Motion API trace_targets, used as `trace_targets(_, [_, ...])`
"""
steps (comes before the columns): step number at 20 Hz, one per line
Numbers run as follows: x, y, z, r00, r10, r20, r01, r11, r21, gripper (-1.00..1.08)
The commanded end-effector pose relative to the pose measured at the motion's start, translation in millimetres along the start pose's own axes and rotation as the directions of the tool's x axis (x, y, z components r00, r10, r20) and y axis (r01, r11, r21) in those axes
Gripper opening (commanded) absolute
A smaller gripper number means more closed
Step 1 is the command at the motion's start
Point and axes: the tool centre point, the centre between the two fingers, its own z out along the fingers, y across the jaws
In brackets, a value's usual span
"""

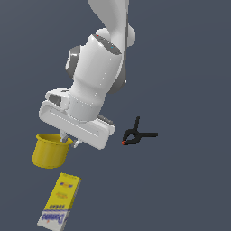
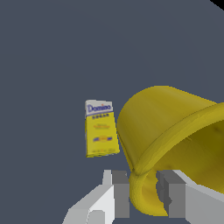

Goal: Pick up a designated object from a clutter of objects.

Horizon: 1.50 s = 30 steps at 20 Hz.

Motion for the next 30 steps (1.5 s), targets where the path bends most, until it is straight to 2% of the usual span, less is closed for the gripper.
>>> trace_targets(1, [8, 7, -11, 0.998, 0.030, -0.048, -0.030, 1.000, -0.006, -1.00])
trace_targets(13, [27, 32, -51, 0.969, 0.131, -0.210, -0.139, 0.990, -0.025, -1.00])
trace_targets(30, [38, 60, -97, 0.896, 0.225, -0.382, -0.256, 0.966, -0.032, -1.00])
